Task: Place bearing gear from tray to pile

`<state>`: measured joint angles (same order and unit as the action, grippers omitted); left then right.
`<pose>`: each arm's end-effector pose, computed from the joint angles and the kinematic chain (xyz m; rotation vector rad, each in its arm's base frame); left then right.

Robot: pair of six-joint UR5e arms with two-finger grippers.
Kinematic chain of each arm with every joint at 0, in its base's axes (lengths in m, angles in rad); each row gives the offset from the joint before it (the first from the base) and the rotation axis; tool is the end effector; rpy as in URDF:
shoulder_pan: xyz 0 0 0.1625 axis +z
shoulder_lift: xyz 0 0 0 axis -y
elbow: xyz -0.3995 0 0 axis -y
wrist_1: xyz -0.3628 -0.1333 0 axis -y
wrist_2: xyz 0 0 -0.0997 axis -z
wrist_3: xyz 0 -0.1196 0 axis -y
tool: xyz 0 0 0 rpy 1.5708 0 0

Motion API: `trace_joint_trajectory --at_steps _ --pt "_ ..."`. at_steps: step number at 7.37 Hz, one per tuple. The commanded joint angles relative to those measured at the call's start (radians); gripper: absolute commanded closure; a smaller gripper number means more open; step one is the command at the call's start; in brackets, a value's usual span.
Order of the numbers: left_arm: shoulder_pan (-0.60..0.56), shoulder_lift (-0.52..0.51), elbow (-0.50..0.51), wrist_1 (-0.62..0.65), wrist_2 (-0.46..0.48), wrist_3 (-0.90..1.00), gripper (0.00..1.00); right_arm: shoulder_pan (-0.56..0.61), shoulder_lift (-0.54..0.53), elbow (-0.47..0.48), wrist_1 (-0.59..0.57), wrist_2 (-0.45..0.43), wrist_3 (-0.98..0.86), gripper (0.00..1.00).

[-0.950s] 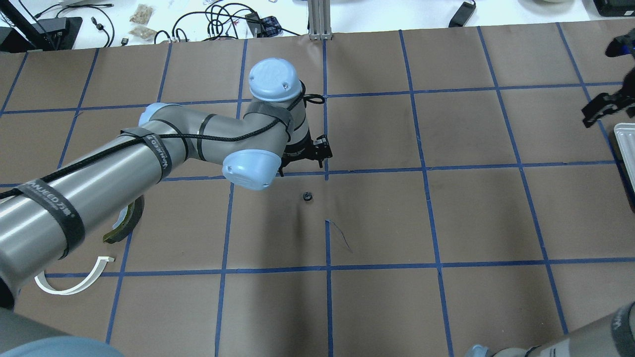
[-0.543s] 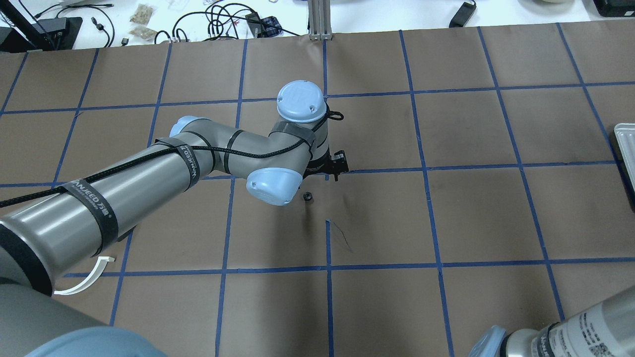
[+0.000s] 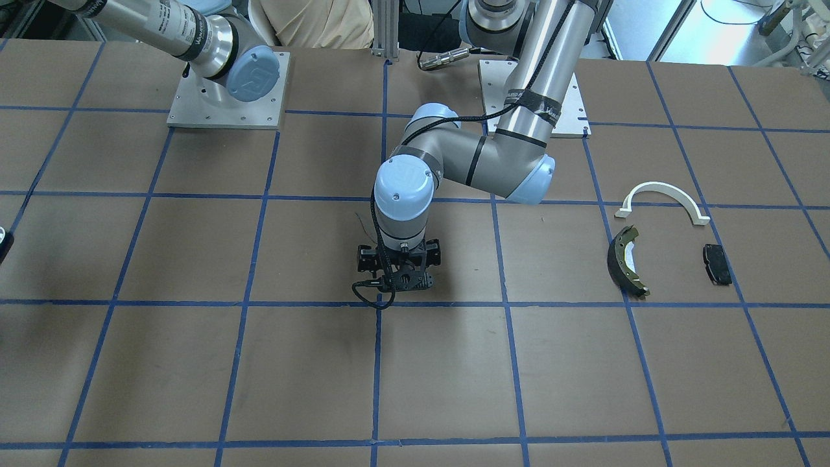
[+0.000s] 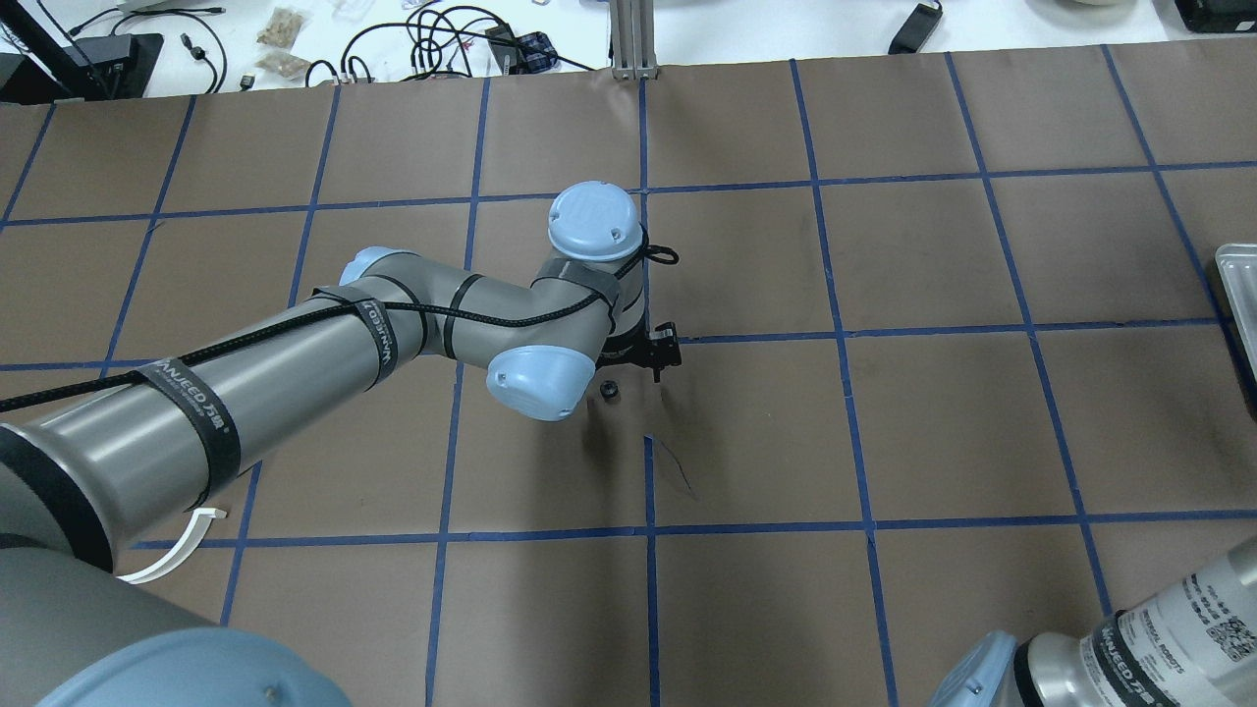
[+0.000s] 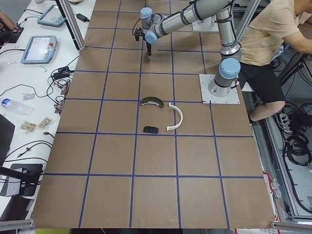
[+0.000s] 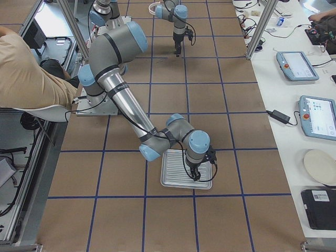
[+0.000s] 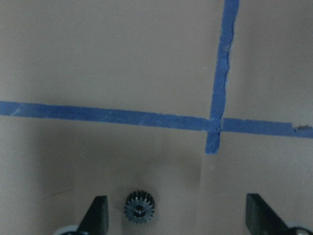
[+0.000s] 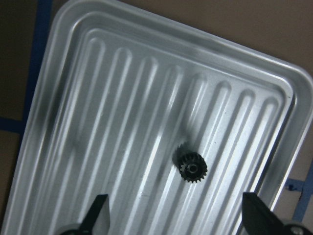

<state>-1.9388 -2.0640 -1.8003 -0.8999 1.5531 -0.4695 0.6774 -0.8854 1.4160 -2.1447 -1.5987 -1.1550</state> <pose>-0.3259 -0.4688 0.1498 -0.1598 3.1315 0.0855 -0.4411 -0.5216 0.1731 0.4021 -3.0638 -0.0020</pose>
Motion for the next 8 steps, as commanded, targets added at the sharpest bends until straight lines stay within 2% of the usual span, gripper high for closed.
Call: trace_joint_trajectory --at_steps 1,2,3,5,8 --pt "0.012 -0.001 -0.005 0.006 0.001 0.0 0.11 -0.001 0.028 -0.014 -0.003 0.0 -0.011 0.22" --pt "0.012 -0.001 -0.001 0.003 0.001 0.0 0.64 -0.001 0.032 -0.021 -0.004 0.006 -0.012 0.26" --pt "0.012 -0.002 0.005 0.003 0.001 -0.009 0.99 -0.001 0.036 -0.031 -0.004 0.006 -0.014 0.32" --pt "0.012 -0.002 0.002 0.001 0.001 -0.011 1.0 -0.001 0.048 -0.032 -0.006 0.006 -0.012 0.47" --pt "0.021 0.005 0.021 -0.004 0.001 -0.002 1.0 0.005 0.039 -0.034 -0.004 0.005 -0.003 0.88"
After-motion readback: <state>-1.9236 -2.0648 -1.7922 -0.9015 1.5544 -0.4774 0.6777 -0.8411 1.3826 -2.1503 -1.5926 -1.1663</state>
